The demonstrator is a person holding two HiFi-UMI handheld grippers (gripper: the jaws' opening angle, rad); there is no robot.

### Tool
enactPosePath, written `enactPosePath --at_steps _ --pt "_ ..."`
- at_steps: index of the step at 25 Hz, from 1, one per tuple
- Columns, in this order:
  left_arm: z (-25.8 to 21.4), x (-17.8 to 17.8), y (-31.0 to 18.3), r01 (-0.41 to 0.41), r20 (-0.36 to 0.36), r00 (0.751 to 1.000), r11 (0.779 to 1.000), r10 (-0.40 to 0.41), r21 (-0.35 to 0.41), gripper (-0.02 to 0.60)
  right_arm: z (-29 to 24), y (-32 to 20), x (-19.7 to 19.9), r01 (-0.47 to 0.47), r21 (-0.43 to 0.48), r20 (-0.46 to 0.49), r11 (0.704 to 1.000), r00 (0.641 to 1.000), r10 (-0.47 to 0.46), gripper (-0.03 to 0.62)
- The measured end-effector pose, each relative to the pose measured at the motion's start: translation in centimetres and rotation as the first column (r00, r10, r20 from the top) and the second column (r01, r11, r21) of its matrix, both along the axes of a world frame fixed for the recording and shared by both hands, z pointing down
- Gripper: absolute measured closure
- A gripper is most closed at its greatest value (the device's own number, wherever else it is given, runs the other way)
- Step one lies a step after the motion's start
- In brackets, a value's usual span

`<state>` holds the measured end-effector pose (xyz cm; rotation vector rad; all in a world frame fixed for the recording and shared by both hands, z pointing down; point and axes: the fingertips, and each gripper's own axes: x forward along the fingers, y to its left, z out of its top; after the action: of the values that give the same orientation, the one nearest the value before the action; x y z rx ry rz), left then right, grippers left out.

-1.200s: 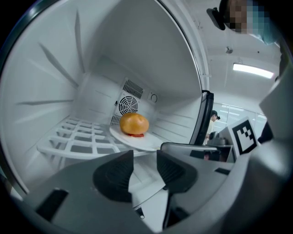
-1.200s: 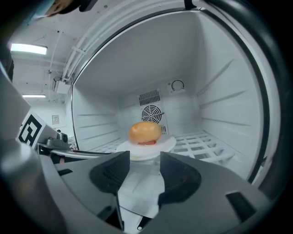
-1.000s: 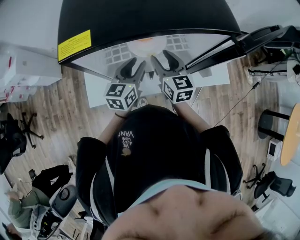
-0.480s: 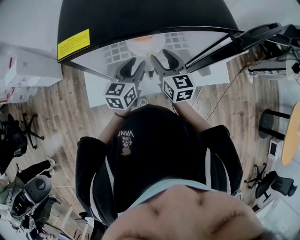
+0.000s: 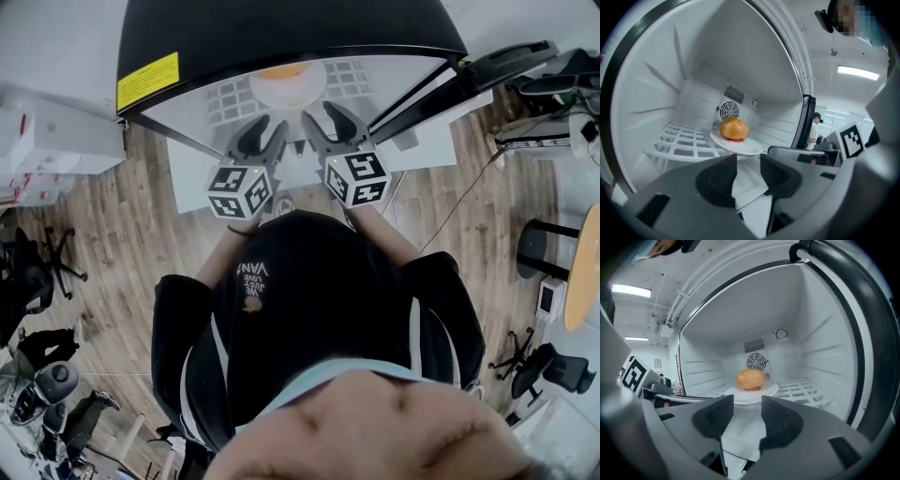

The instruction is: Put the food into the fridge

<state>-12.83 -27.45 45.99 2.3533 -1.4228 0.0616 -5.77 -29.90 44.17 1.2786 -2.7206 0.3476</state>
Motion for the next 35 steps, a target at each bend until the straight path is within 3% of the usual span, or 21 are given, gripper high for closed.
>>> enactPosePath --at_steps 15,35 --pt "-0.9 1.5 3.5 0.029 0.012 1.0 0.999 -0.029 0.026 0.428 -0.7 3.6 2.3 0.004 0.026 0.007 1.0 1.0 -0.004 0.474" --pt "-1.1 3.9 9.3 0.093 0.01 0.996 0.995 -0.093 0.023 0.48 -1.5 9.3 5.7 0.031 0.046 0.023 0.998 0.999 -0.032 0.542"
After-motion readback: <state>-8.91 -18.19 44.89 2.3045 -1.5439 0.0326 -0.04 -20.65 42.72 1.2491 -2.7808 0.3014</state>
